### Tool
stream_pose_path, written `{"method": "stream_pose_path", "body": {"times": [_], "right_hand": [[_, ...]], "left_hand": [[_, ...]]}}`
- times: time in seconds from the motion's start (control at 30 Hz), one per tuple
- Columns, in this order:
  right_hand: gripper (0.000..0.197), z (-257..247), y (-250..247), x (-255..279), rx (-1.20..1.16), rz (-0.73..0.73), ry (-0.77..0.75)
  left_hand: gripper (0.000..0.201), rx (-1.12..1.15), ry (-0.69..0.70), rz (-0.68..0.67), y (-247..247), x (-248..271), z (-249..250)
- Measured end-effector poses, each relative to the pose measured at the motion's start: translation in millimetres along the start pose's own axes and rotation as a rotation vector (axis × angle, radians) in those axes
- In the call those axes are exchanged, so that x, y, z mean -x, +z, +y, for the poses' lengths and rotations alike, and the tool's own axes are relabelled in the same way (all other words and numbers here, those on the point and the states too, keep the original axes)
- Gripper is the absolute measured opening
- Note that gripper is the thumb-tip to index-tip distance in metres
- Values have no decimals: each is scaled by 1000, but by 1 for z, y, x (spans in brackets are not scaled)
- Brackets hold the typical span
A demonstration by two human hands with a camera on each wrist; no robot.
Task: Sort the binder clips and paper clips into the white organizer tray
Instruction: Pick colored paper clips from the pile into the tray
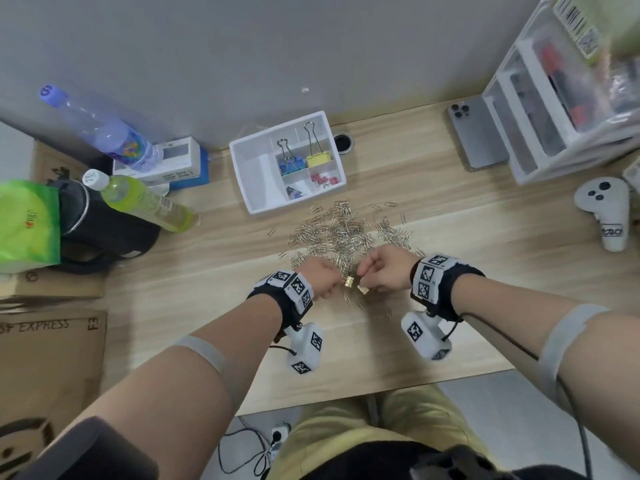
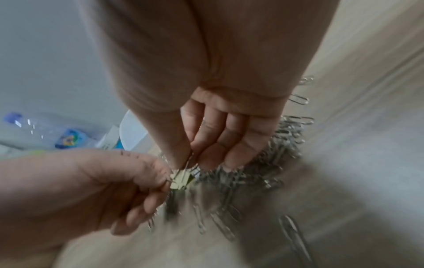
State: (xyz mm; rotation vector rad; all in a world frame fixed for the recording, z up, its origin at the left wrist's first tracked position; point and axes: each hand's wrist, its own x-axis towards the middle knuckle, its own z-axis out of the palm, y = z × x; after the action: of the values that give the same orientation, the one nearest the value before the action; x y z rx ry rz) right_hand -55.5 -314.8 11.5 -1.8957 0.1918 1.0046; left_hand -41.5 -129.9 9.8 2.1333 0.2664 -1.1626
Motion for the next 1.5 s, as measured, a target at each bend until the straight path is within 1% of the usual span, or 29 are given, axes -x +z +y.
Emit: {"method": "stream_pose_path", "body": {"times": [0.1, 0.13, 0.2, 0.27, 0.43, 0.5, 0.53, 0.6, 0.63, 0.73, 0.83, 0.97, 1.07, 1.17, 1.23, 1.27, 1.33, 1.4, 1.47, 1.5], "right_hand": [[16, -13, -10, -9, -130, -32, 17], [15, -17, -14, -11, -171, -36, 31], [16, -27, -19, -14, -302, -46, 63], [18, -37, -24, -16, -425, -56, 77], [19, -63, -29, -20, -499, -43, 150], [16, -74, -29, -21, -546, -52, 169], [14, -81, -29, -22, -553, -58, 178], [17, -91, -30, -26, -525, -70, 186], [19, -97, -33, -28, -496, -84, 187], [12, -114, -42, -32, -482, -85, 180], [11, -131, -56, -43, -523, 0, 186], [7, -160, -76, -66, -495, 127, 140], [2, -191, -84, -88, -514, 142, 96], [15, -217, -86, -116, -546, 188, 15], [22, -231, -84, -134, -480, 220, -26], [20, -236, -83, -143, -431, 244, -29], [10, -243, -77, -163, -330, 298, -22], [10, -244, -73, -178, -184, 348, -33], [15, -245, -70, -184, -80, 365, -45], [12, -245, -68, -186, -51, 361, -50]], "left_hand": [[9, 220, -70, -115, -14, 5, 9], [11, 298, -95, -136, -18, 6, 12], [13, 378, -109, -150, -26, 8, 17], [13, 390, -99, -157, -33, 12, 24], [15, 345, -18, -162, -51, 19, 41], [17, 335, 27, -148, -60, 21, 44], [15, 337, 41, -135, -66, 20, 45], [9, 334, 66, -115, -75, 20, 49], [9, 309, 75, -96, -80, 19, 52], [21, 199, 76, 14, -94, 19, 60], [33, 154, 54, 74, -107, 15, 60], [29, 116, -43, 63, -126, 2, 46], [21, 154, -115, 34, -139, -9, 33], [20, 177, -140, 26, -147, -20, 18], [21, 200, -148, 26, -149, -26, 10], [21, 211, -154, 29, -150, -28, 6], [19, 225, -174, 28, -153, -35, -2], [18, 216, -193, 14, -154, -42, -7], [26, 200, -211, -6, -155, -50, -12], [29, 193, -220, -19, -155, -53, -15]]}}
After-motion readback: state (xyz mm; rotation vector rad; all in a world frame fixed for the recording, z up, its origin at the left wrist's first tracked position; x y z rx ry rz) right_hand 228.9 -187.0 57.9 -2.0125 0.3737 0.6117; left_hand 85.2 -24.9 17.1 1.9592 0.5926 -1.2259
